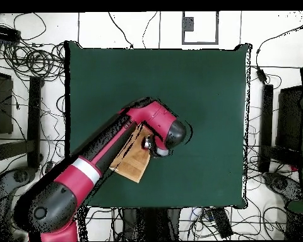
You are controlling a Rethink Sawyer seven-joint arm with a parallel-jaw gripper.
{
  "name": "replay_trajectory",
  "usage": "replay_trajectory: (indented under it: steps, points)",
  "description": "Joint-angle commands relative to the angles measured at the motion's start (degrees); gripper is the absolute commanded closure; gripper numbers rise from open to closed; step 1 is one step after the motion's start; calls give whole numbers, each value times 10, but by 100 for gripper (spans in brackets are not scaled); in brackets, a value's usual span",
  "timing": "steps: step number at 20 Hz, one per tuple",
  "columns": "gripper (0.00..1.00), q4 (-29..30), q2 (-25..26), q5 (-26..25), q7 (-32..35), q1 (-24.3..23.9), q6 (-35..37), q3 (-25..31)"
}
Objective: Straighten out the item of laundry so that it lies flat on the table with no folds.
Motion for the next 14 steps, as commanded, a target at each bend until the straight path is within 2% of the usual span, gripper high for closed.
replay_trajectory:
  steps: [1, 14]
  points:
    - [100, -56, 104, -27, 9, -63, 143, 37]
    - [100, -69, 117, -12, 14, -68, 148, 24]
